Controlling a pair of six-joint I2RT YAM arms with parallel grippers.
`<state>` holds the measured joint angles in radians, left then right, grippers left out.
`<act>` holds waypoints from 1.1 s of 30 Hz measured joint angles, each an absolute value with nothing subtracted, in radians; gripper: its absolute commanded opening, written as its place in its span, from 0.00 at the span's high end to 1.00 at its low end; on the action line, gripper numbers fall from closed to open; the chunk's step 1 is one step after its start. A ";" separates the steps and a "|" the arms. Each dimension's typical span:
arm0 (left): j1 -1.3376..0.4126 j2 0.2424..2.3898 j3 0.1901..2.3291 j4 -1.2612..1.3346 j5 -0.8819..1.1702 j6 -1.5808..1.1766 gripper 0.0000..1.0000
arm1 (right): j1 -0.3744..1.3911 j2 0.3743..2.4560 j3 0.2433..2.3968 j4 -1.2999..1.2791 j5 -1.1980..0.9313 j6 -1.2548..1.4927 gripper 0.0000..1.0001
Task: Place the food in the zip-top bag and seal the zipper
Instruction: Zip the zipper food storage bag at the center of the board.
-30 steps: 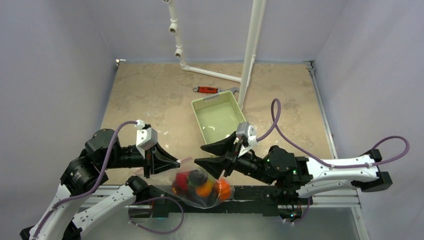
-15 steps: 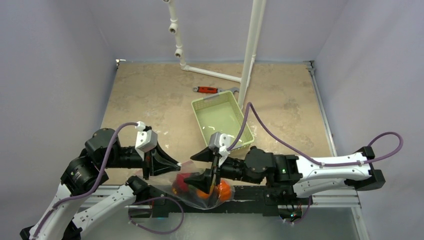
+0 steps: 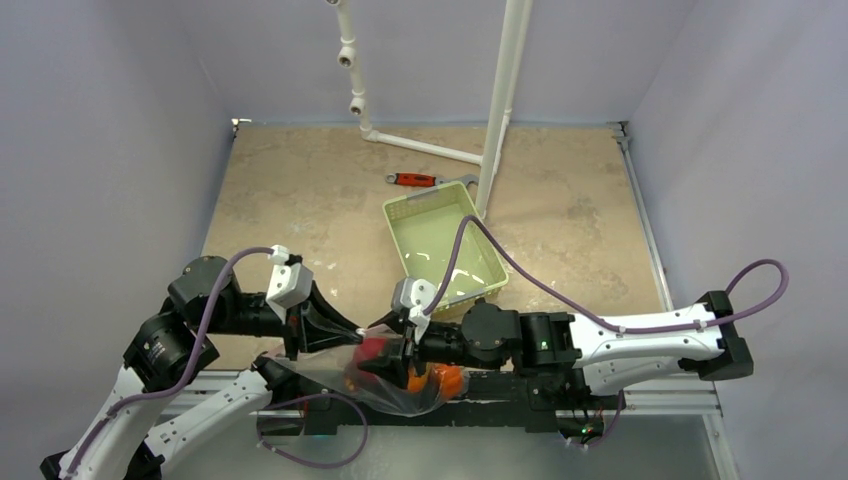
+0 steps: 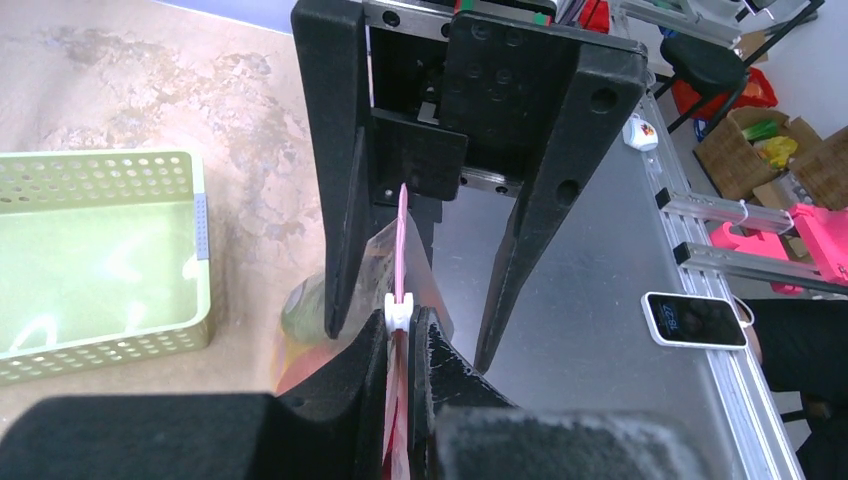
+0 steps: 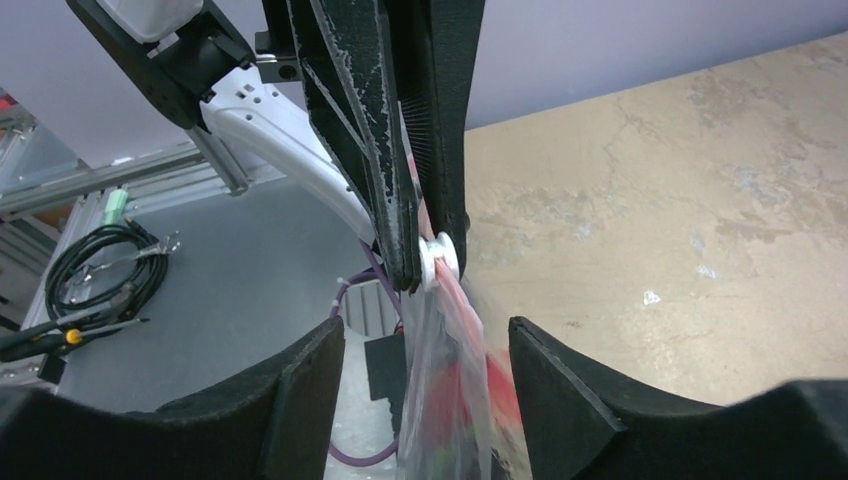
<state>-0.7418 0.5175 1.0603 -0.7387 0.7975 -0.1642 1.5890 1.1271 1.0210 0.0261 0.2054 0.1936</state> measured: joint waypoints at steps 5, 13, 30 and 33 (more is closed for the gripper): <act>-0.742 0.518 1.047 -0.710 0.811 -0.165 1.00 | 1.575 1.140 1.021 0.052 0.191 0.184 0.78; -0.742 0.517 1.035 -0.686 0.815 -0.172 1.00 | 1.550 1.139 1.021 0.076 0.187 0.182 1.00; -0.742 0.506 1.029 -0.738 0.678 -0.172 1.00 | 1.551 1.006 0.942 0.070 0.421 0.277 1.00; -0.742 0.493 1.039 -0.768 0.641 -0.173 1.00 | 1.551 0.993 0.941 0.064 0.463 0.299 1.00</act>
